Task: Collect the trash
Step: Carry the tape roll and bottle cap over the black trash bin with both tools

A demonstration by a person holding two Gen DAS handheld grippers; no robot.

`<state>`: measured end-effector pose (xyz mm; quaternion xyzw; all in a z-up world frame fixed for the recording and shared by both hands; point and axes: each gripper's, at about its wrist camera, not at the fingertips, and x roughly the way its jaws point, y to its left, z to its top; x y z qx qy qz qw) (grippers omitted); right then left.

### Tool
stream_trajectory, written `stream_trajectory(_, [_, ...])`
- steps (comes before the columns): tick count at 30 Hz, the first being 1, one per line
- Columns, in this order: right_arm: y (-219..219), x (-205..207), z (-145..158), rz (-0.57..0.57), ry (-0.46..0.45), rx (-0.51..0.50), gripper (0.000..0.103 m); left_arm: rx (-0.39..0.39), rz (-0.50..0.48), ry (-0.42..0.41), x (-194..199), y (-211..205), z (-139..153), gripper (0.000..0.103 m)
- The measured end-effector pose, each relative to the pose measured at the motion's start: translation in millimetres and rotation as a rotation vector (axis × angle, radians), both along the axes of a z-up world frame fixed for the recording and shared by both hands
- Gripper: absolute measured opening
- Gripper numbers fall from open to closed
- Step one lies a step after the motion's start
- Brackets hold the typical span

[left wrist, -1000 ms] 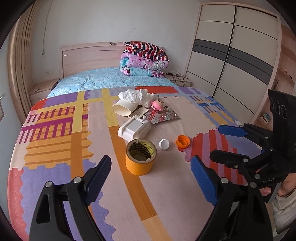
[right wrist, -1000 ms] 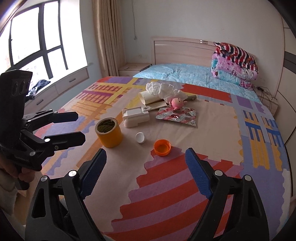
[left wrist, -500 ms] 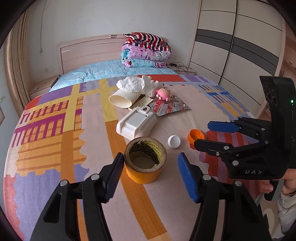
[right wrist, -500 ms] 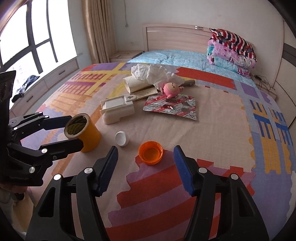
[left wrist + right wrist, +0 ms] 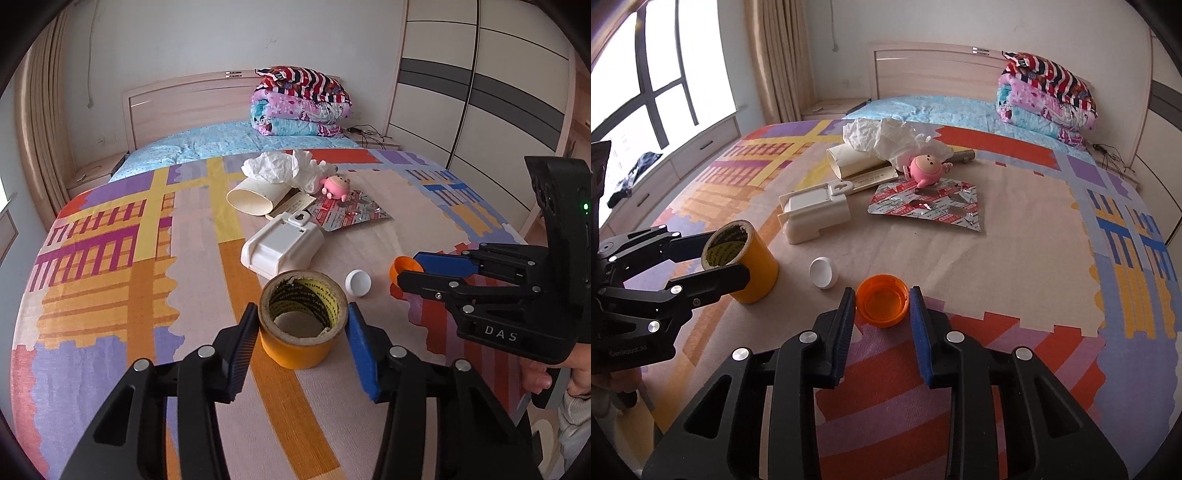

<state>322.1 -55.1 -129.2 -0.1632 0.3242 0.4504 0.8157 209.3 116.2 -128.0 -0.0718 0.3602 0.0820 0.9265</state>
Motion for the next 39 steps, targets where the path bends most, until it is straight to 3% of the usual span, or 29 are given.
stream_trajectory(9, [-29.4, -28.8, 20.8, 0.024, -0.005, 0.048, 0.030, 0.033, -0.021, -0.050, -32.8, -21.2, 30.7, 0.046])
stream_trajectory(24, [-93.2, -122.9, 50.6, 0.100, -0.052, 0.128, 0.030, 0.063, -0.097, -0.120, -120.8, -89.1, 69.8, 0.046])
stream_trajectory(32, [-118.6, -156.3, 30.2, 0.140, -0.030, 0.107, 0.030, 0.024, -0.148, -0.091, -156.8, -119.1, 53.3, 0.046])
stream_trajectory(39, [-125.2, -166.6, -19.2, 0.160, 0.046, 0.019, 0.030, 0.005, -0.190, 0.014, -166.7, -134.2, 5.3, 0.046])
